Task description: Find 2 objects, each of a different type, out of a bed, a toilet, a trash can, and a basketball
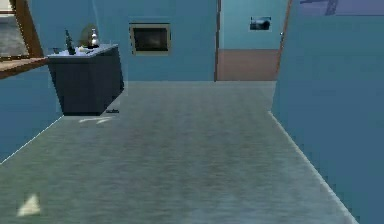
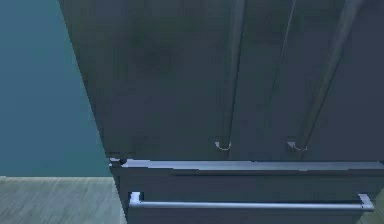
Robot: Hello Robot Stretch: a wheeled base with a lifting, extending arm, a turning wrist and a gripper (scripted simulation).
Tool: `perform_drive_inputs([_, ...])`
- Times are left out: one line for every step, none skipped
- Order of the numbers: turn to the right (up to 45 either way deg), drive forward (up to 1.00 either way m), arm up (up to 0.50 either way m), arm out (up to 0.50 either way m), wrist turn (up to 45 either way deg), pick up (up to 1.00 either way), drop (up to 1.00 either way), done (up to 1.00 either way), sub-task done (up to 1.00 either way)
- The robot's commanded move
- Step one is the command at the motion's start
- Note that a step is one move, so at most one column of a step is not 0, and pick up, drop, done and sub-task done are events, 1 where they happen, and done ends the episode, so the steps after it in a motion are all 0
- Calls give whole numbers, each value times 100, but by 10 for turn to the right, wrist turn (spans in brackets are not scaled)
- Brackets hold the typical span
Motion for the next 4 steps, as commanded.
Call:
perform_drive_inputs([30, 0, 0, 0, 0, 0, 0, 0, 0])
perform_drive_inputs([0, 30, 0, 0, 0, 0, 0, 0, 0])
perform_drive_inputs([60, 0, 0, 0, 0, 0, 0, 0, 0])
perform_drive_inputs([0, 100, 0, 0, 0, 0, 0, 0, 0])
